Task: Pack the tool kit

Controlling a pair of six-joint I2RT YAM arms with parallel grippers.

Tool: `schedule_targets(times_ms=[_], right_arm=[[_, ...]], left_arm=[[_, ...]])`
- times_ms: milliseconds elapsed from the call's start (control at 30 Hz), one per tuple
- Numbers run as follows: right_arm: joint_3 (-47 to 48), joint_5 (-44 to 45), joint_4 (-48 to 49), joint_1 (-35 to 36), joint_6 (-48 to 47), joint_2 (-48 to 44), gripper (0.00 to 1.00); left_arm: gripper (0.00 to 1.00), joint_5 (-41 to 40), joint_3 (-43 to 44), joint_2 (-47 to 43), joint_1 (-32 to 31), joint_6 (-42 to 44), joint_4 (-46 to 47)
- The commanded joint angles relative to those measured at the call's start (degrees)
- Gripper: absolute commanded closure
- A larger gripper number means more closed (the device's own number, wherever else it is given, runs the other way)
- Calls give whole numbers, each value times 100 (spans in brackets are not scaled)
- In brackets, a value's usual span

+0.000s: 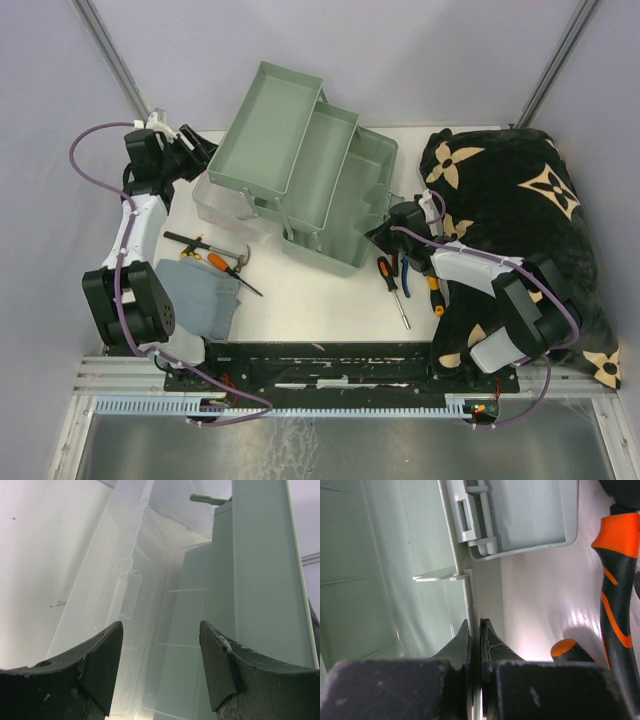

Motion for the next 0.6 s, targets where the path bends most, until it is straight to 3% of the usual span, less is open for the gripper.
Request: schedule_targets(times_ms=[0, 267, 567], right_arm=[[190, 181, -181, 52, 768, -202, 98], [272, 427, 305, 166, 1136, 197, 98], [406, 988, -368, 175, 933, 302, 98]], left_arm=[[30, 115, 277, 503, -204, 496, -681], [31, 262, 1280, 1666, -157, 548, -914], [31, -1159, 571, 1266, 430, 354, -1092]])
